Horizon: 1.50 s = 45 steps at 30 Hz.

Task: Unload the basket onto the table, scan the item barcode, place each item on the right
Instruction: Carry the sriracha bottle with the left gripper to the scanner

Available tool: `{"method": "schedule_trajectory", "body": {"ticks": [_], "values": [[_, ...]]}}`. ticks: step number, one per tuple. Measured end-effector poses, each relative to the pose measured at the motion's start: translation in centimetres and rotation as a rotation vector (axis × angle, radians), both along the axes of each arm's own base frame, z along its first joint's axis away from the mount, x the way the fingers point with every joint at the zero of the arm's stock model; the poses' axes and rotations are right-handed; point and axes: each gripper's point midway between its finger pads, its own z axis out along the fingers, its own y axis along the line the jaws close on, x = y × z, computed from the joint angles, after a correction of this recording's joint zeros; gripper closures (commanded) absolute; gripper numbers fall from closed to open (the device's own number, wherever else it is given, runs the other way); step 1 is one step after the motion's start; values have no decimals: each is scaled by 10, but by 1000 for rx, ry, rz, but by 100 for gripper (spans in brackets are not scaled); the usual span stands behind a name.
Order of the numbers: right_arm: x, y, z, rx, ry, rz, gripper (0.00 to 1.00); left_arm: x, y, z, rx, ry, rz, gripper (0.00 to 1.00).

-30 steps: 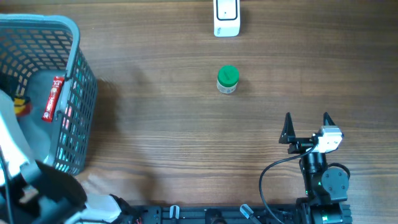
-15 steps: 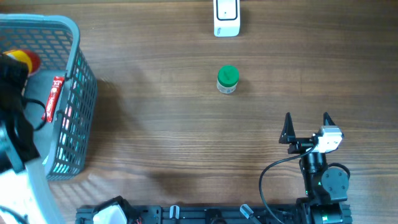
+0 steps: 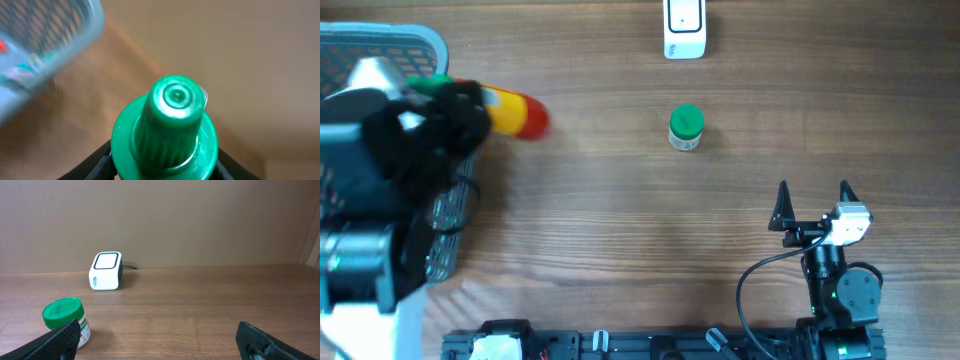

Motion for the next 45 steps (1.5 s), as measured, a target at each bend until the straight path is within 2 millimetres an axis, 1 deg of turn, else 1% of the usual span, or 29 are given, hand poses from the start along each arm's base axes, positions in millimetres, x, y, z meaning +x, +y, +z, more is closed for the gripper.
{"method": "schedule_trajectory", "body": {"ticks": [1, 2, 5, 7, 8, 11, 13, 16, 19, 22, 28, 32, 38, 42, 45], "values": [[0, 0, 0, 0, 0, 0, 0, 3, -7, -7, -3, 28, -25, 50], [0, 0, 0, 0, 0, 0, 0, 9, -20, -18, -2, 66, -64, 50], [0, 0, 0, 0, 0, 0, 0, 26, -53, -53, 13, 187, -159, 51], [0, 0, 0, 0, 0, 0, 0, 38, -73, -81, 30, 274, -206, 51], [0, 0, 0, 0, 0, 0, 0, 44, -84, -100, 53, 327, -226, 51], [0, 0, 0, 0, 0, 0, 0, 52, -101, -135, 109, 422, -250, 51], [0, 0, 0, 0, 0, 0, 0, 57, -114, -163, 159, 497, -260, 51], [0, 0, 0, 0, 0, 0, 0, 60, -122, -190, 224, 555, -251, 51], [0, 0, 0, 0, 0, 0, 0, 62, -126, -205, 284, 577, -224, 52], [0, 0, 0, 0, 0, 0, 0, 66, -131, -214, 309, 582, -202, 52], [0, 0, 0, 0, 0, 0, 0, 77, -152, -228, 326, 547, -190, 52], [0, 0, 0, 0, 0, 0, 0, 79, -167, -236, 357, 524, -183, 52], [0, 0, 0, 0, 0, 0, 0, 75, -190, -241, 426, 481, -199, 50], [0, 0, 0, 0, 0, 0, 0, 72, -201, -237, 470, 438, -199, 50], [0, 0, 0, 0, 0, 0, 0, 76, -206, -233, 473, 397, -190, 50]]}}
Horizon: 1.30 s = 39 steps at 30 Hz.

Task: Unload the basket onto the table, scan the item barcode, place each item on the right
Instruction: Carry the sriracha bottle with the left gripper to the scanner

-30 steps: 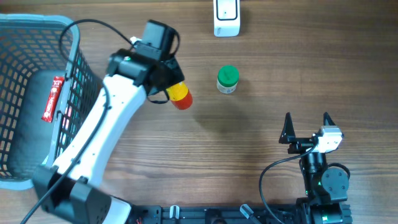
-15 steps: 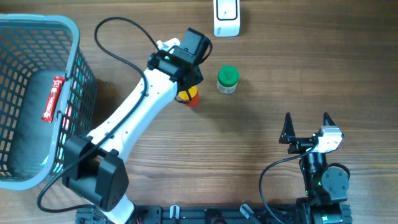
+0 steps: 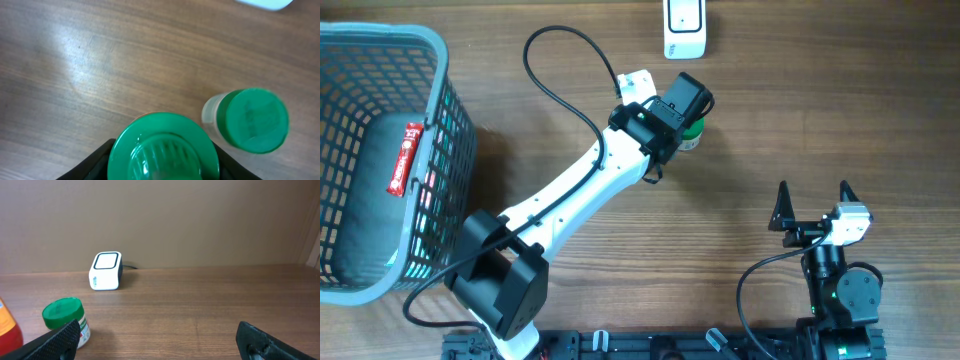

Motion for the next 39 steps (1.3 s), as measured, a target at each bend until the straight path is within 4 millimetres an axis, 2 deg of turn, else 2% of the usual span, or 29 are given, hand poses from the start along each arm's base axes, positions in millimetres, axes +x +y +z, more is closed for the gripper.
{"method": "schedule_trajectory", "body": {"ticks": [7, 13, 15, 20, 23, 24, 25, 32, 36, 39], "values": [[0, 0, 0, 0, 0, 0, 0, 13, -4, 7, -12, -69, 17, 50], [0, 0, 0, 0, 0, 0, 0, 16, -5, -25, 36, -22, 18, 50], [0, 0, 0, 0, 0, 0, 0, 19, -5, -30, 47, -27, 24, 48], [0, 0, 0, 0, 0, 0, 0, 20, -4, -33, 53, -28, 34, 27], [0, 0, 0, 0, 0, 0, 0, 20, -4, -37, 58, -20, 35, 11], [0, 0, 0, 0, 0, 0, 0, 19, -3, -37, 58, -18, 40, 3], [0, 0, 0, 0, 0, 0, 0, 18, -2, -38, 64, -12, 38, 0], [0, 0, 0, 0, 0, 0, 0, 10, 5, -41, 99, 27, 36, 0], [0, 0, 0, 0, 0, 0, 0, 5, 8, -26, 83, 20, 34, 0], [0, 0, 0, 0, 0, 0, 0, -1, 9, 7, 26, -18, 28, 0]]}}
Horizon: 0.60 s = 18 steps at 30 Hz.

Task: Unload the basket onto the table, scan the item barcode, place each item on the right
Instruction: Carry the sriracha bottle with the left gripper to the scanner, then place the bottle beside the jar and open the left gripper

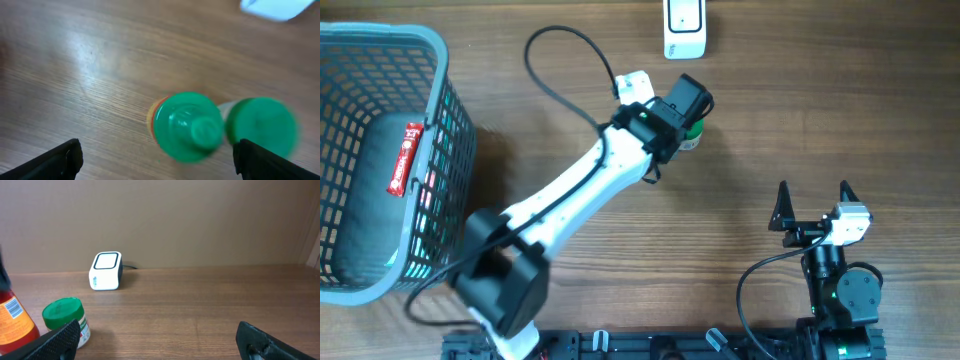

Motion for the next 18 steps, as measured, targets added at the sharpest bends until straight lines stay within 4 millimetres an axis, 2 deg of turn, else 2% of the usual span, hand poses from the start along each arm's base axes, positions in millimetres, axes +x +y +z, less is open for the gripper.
{"method": "schedule_trajectory", "body": {"ticks": [4, 5, 18], "values": [[0, 0, 0, 0, 0, 0, 0, -9, 6, 37, -52, -49, -3, 0], [0, 0, 0, 0, 0, 0, 0, -13, 10, 52, -71, -72, -3, 0], [0, 0, 0, 0, 0, 0, 0, -39, 34, 126, -147, -202, -27, 0]]}}
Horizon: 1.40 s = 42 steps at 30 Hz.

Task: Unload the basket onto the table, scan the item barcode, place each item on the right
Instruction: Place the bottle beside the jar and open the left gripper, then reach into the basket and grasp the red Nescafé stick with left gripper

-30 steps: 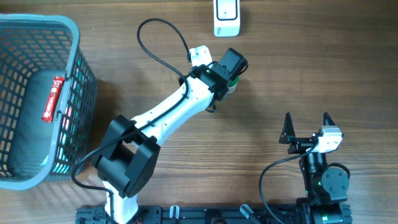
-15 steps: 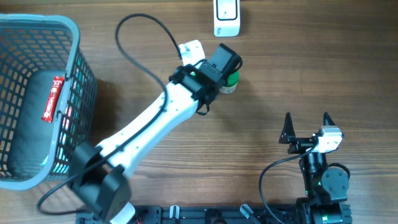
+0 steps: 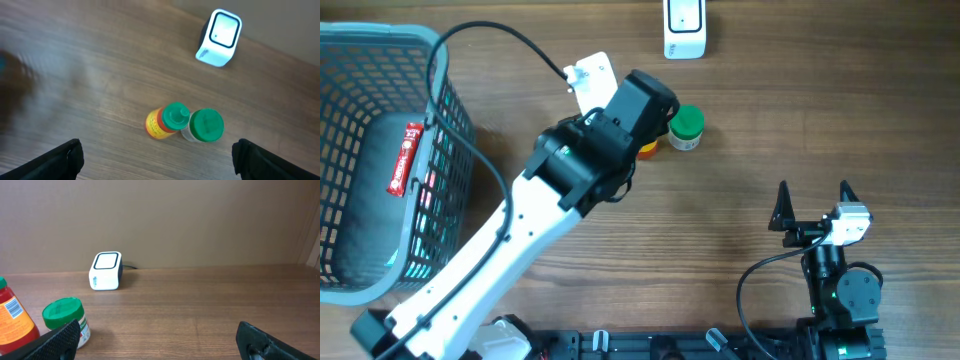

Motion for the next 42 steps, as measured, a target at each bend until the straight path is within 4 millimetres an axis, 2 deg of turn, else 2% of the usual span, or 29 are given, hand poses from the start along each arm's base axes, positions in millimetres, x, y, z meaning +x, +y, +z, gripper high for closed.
{"method": "schedule_trajectory", "body": {"ticks": [6, 9, 14, 18, 21, 27, 30, 34, 39, 42], "values": [[0, 0, 0, 0, 0, 0, 0, -7, 31, 33, 63, -107, 63, 0], [0, 0, 0, 0, 0, 0, 0, -7, 49, 61, 71, -214, 135, 0], [0, 0, 0, 0, 0, 0, 0, -19, 89, 118, 56, -422, 298, 0], [0, 0, 0, 0, 0, 0, 0, -29, 116, 143, 79, -520, 420, 0], [0, 0, 0, 0, 0, 0, 0, -34, 151, 155, 120, -564, 550, 0], [0, 0, 0, 0, 0, 0, 0, -35, 236, 153, 116, -532, 758, 0], [0, 0, 0, 0, 0, 0, 0, -35, 271, 144, 82, -489, 816, 0], [0, 0, 0, 0, 0, 0, 0, -43, 315, 128, 36, -416, 886, 0], [0, 0, 0, 0, 0, 0, 0, -59, 355, 102, -24, -313, 964, 0], [0, 0, 0, 0, 0, 0, 0, -53, 369, 75, -62, -217, 980, 0]]}}
